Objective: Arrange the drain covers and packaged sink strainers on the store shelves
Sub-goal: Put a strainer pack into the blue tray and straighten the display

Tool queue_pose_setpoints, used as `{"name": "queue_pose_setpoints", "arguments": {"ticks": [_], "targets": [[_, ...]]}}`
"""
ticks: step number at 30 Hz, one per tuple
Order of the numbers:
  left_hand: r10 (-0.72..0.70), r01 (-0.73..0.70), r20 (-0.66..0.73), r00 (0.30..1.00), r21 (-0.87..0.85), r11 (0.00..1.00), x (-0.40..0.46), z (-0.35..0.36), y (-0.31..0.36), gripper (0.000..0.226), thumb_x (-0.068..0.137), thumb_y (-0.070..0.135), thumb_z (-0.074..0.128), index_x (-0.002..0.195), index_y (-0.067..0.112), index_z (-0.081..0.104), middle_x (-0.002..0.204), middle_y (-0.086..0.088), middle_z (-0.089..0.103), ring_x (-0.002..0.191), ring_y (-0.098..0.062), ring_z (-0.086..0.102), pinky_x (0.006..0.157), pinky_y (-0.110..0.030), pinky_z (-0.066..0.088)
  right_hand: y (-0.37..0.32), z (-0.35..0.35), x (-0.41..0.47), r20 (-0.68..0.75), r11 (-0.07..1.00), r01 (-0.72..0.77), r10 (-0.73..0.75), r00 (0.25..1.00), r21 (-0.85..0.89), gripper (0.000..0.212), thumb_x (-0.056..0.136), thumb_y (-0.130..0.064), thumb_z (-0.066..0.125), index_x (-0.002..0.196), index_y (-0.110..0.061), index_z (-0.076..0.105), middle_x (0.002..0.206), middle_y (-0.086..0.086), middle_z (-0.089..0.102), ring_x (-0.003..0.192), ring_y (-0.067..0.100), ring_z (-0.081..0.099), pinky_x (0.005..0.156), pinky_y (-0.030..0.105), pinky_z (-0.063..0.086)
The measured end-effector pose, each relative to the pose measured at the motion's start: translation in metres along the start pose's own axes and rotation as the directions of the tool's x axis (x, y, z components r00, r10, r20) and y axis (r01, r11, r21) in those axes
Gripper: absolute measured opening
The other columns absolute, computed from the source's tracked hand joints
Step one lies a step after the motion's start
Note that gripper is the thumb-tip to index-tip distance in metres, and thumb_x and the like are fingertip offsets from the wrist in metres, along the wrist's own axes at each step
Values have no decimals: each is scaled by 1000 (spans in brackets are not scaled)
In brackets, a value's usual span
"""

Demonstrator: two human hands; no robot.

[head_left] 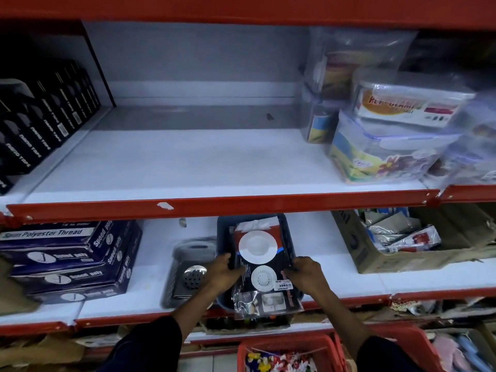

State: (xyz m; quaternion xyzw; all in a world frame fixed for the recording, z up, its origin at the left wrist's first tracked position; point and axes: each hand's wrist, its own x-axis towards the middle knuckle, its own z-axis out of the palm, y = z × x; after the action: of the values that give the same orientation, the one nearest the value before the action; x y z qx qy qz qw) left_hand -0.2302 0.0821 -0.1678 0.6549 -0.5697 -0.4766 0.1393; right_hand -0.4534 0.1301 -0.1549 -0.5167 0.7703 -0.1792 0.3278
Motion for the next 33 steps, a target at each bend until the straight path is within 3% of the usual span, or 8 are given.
{"name": "queue_pose_setpoints", "arguments": {"ticks": [3, 6, 11, 16, 20, 24, 29, 33], "targets": [[-73, 77, 53, 996, -63, 995, 10, 5, 2, 90, 83, 47, 71, 152, 8, 28, 157, -12, 37, 141, -29, 42, 115, -39, 38, -3, 7, 10, 39, 992, -96, 93, 995, 82, 25, 87, -25, 62, 70, -9, 57, 70, 5, 63, 62, 15, 59, 48, 17, 39], [-94, 103, 87, 992, -112, 988, 14, 9, 4, 86, 86, 42, 70, 152, 8, 26, 159, -11, 33, 143, -29, 39, 115, -38, 37, -8, 12, 18, 91, 980, -175, 167, 982, 92, 21, 88, -28, 59, 87, -7, 59, 90, 11, 68, 72, 18, 61, 50, 22, 41], [-36, 38, 34, 999, -56, 998, 25, 15, -2, 66, 88, 34, 71, 144, 13, 42, 146, -11, 52, 129, -28, 52, 101, -32, 47, -5, 23, 31, 109, 984, -178, 173, 979, 33, 33, 88, -33, 60, 104, -5, 67, 106, 15, 72, 82, 22, 61, 50, 20, 38], [53, -50, -50, 997, 47, 998, 33, 12, 1, 64, 88, 40, 69, 142, 17, 45, 140, -9, 58, 121, -27, 59, 89, -27, 46, -3, 21, 38, 12, 994, -113, 113, 993, -5, 27, 92, -28, 60, 106, -8, 69, 107, 10, 72, 83, 18, 58, 55, 20, 38], [137, -112, -128, 982, 185, 976, 40, 7, 4, 52, 90, 47, 63, 130, 16, 53, 108, -12, 74, 97, -28, 70, 72, -26, 48, -8, 18, 48, -100, 997, -78, 79, 992, 21, 26, 91, -30, 63, 102, -8, 69, 99, 10, 74, 91, 26, 67, 67, 25, 44], [143, -107, -147, 979, 229, 967, 43, 7, 1, 45, 87, 47, 66, 118, 14, 63, 100, -11, 76, 94, -28, 71, 71, -28, 50, -8, 24, 56, -136, 996, -79, 73, 988, -38, 27, 87, -32, 65, 99, -8, 69, 97, 12, 74, 88, 28, 69, 56, 21, 43], [210, -171, -145, 967, 242, 955, 34, 7, 1, 37, 89, 38, 67, 112, 9, 68, 97, -10, 77, 88, -24, 72, 72, -26, 52, -8, 32, 51, -169, 982, -84, 55, 984, -170, 36, 87, -39, 65, 102, -6, 68, 100, 16, 73, 91, 32, 69, 72, 34, 55], [355, -307, -285, 891, 198, 931, 5, -22, -8, 20, 91, 16, 66, 110, 12, 71, 94, -1, 78, 78, -7, 71, 77, -15, 52, -28, 34, 30, -239, 956, 112, -180, 954, -273, 30, 91, -29, 58, 117, -14, 63, 104, 11, 73, 92, 31, 69, 76, 38, 57]]}}
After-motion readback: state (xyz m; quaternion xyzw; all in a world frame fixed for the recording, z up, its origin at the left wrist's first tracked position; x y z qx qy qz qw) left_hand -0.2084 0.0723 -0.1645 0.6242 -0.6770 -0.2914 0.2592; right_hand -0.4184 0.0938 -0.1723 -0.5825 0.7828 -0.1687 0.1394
